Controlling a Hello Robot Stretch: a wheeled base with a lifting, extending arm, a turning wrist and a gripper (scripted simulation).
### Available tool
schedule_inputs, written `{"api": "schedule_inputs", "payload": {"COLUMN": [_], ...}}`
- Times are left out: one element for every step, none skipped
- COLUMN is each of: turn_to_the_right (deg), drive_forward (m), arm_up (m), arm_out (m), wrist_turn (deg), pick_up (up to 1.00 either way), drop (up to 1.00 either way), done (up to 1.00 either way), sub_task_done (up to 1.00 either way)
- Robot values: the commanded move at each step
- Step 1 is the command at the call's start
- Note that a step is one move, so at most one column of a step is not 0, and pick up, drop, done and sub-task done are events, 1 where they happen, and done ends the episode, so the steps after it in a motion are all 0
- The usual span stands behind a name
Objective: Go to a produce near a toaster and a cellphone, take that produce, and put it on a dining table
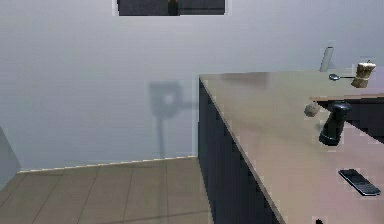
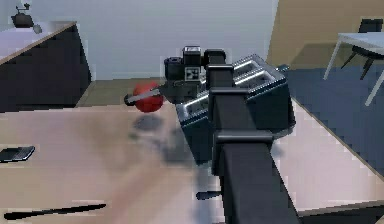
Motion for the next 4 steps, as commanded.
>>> {"api": "schedule_inputs", "payload": {"turn_to_the_right": [0.0, 0.0, 0.0, 0.0], "drive_forward": [0.00, 0.00, 0.00, 0.00], "arm_up": [0.00, 0.00, 0.00, 0.00], "arm_out": [0.00, 0.00, 0.00, -0.30], "wrist_turn": [-45.0, -45.0, -3.0, 0.0], "pick_up": [0.00, 0.00, 0.00, 0.00], "drop": [0.00, 0.00, 0.00, 0.00], "done": [0.00, 0.00, 0.00, 0.00], "sub_task_done": [0.00, 0.00, 0.00, 0.00]}}
